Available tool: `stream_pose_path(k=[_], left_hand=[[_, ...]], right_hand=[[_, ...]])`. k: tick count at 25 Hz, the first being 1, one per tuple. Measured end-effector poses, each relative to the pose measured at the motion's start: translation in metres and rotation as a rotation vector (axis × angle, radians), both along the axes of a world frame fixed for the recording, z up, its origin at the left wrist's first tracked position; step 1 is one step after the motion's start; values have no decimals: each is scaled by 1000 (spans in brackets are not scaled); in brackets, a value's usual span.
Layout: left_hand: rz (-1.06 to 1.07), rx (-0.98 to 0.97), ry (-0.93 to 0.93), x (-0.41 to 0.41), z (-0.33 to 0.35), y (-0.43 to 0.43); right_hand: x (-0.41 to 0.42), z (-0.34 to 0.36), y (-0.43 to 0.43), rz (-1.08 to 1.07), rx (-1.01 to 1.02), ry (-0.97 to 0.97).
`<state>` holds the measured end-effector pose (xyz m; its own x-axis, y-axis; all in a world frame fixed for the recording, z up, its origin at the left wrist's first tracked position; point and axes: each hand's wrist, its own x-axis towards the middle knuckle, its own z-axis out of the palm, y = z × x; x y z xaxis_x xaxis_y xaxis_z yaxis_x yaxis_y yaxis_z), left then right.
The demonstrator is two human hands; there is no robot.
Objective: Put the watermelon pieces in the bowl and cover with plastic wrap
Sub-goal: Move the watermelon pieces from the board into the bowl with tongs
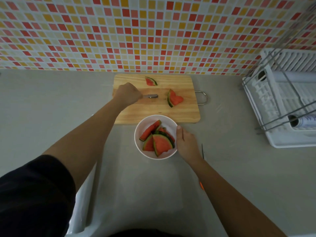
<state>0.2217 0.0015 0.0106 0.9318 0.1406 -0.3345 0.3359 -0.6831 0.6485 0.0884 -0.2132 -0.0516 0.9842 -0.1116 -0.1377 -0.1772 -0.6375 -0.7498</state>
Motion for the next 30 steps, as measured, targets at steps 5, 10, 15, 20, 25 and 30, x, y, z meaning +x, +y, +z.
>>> stream_pose_path(k=[5,10,15,20,25,30], left_hand=[[-481,243,-248,-8,1,-29],[-512,526,-339,-18,-3,-37],[-238,217,-139,-12,-4,-1],[68,-410,200,-1,-14,-8],[170,-474,290,11,-18,-21],[219,-487,291,12,-21,-19]], right_hand=[[1,0,0,6,-14,-11],[0,-1,0,5,-14,-12],[1,-3,-1,2,-4,-13],[2,-4,-1,20,-25,-7],[2,-4,-1,17,-20,-22],[2,-3,-1,30,-15,-14]])
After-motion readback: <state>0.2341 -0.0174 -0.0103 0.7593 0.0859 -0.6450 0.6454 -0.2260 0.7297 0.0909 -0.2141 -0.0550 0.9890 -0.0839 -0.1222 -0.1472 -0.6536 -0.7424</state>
